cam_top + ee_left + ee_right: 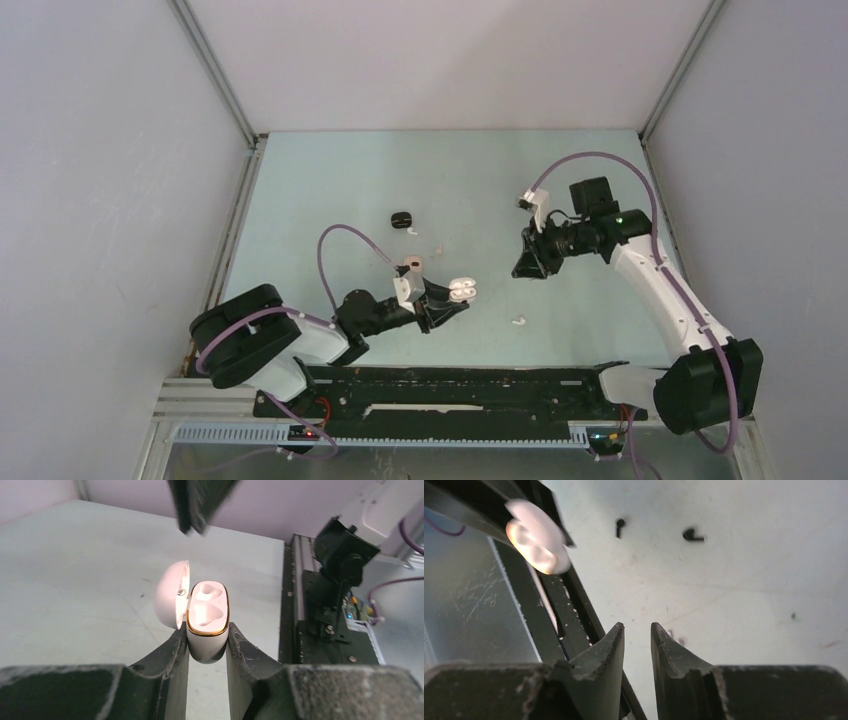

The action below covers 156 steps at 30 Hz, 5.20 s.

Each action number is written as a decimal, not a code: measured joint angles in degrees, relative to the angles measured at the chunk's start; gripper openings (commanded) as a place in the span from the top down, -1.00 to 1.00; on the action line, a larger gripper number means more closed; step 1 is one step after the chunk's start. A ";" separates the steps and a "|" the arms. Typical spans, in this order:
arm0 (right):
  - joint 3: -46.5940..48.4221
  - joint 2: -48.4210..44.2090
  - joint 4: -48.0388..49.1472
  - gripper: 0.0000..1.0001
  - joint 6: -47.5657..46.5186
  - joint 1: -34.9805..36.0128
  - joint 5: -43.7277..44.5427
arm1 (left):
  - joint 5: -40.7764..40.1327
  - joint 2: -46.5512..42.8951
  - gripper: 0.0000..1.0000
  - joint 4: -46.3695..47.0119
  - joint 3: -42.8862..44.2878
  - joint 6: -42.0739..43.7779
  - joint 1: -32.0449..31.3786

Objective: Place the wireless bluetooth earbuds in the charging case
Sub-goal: Pick up the earbud from the center of the board.

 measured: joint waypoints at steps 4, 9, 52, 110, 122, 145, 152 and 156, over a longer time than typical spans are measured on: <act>-8.37 0.52 2.45 0.14 5.27 -0.31 7.28 | -4.11 -1.20 0.99 0.98 -1.38 -0.31 0.35; -9.62 6.36 2.34 0.03 12.07 0.83 16.50 | -7.58 -1.75 0.99 2.01 -2.32 -0.28 0.57; -5.09 30.58 0.24 0.38 26.69 11.45 35.45 | -12.17 -4.90 1.00 1.51 -3.74 1.29 0.66; -5.64 27.45 1.03 0.12 19.08 14.69 47.47 | -12.07 -7.26 0.99 -2.14 -3.74 1.27 0.66; -2.67 27.65 2.14 0.22 20.24 7.48 45.42 | -12.07 -7.58 0.99 -2.23 -3.74 1.27 0.66; -4.33 30.21 1.22 0.11 17.99 16.09 50.01 | -12.07 -8.61 0.99 -3.58 -3.74 1.29 0.66; -4.74 30.12 1.44 0.20 17.92 15.21 50.86 | -12.07 -8.61 0.98 -4.11 -3.74 1.29 0.66; -4.74 30.12 1.44 0.20 17.94 15.21 50.84 | -12.07 -8.61 0.98 -4.37 -3.74 1.29 0.66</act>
